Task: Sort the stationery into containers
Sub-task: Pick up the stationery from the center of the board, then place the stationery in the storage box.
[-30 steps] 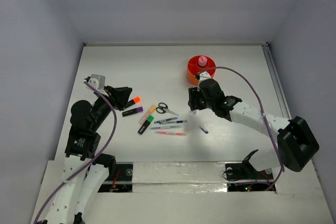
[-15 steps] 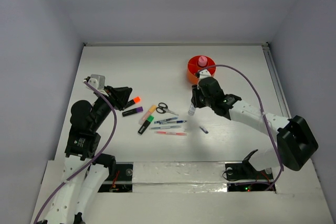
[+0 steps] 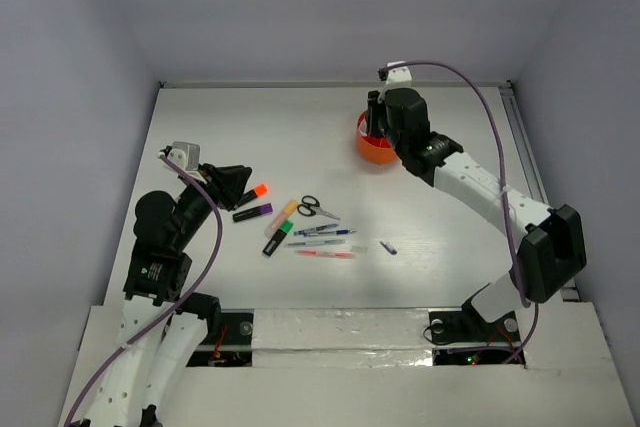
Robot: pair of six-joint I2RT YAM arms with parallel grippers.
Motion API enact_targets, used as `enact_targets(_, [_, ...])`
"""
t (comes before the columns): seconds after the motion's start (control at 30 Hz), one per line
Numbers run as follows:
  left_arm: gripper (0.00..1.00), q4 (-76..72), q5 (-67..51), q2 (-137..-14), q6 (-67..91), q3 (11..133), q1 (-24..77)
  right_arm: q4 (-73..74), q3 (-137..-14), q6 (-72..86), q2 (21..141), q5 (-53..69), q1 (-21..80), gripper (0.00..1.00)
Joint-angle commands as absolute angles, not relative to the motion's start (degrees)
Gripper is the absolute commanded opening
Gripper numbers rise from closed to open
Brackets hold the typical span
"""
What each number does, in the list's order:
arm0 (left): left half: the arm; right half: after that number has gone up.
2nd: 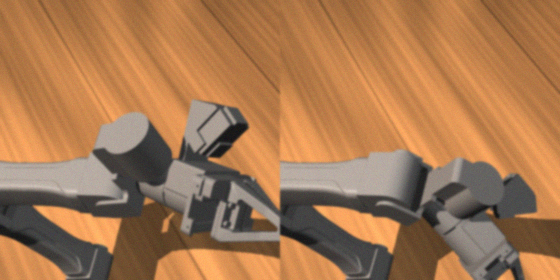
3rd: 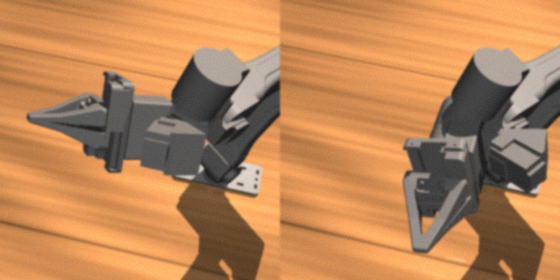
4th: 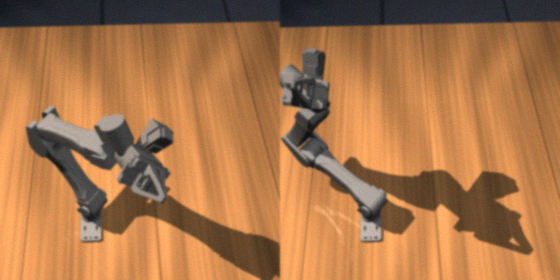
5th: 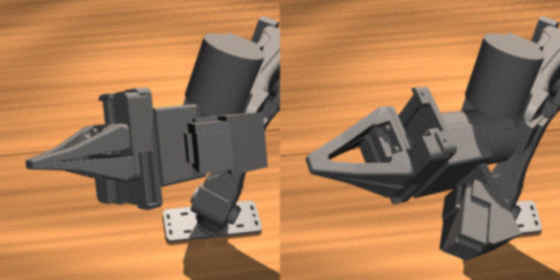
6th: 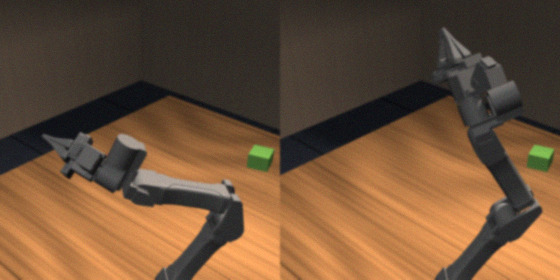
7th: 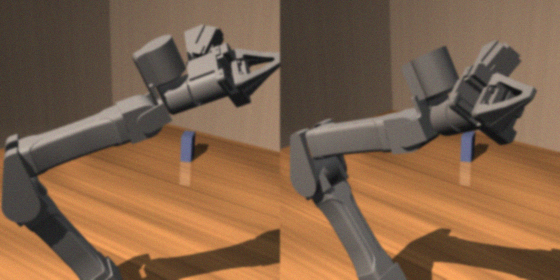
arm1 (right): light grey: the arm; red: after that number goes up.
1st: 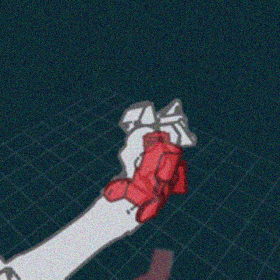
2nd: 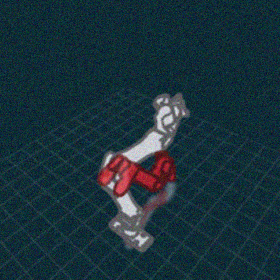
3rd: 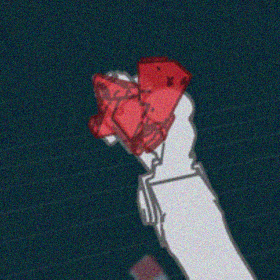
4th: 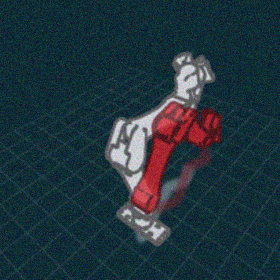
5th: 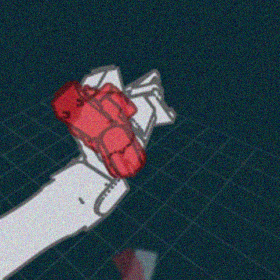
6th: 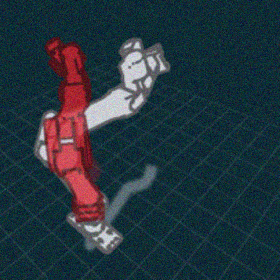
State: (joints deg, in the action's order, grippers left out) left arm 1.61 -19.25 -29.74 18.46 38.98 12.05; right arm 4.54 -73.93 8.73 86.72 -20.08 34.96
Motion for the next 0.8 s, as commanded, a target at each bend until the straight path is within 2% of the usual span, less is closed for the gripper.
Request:
enact_targets(0.0, [0.18, -0.4, -19.2, -29.6, 18.1, 39.9, 12.3, 1.1, -79.4, 6.2, 89.7, -20.0, 31.5, 0.07])
enact_targets(0.2, [0.18, -0.4, -19.2, -29.6, 18.1, 40.0, 12.3, 2.7, -82.2, 5.5, 93.2, -17.1, 29.3, 0.07])
enact_targets(0.77, [0.19, -0.4, -19.3, -29.6, 18.1, 39.9, 11.8, 3.2, -79.4, 7.5, 98.6, -15.1, 28.2, 0.11])
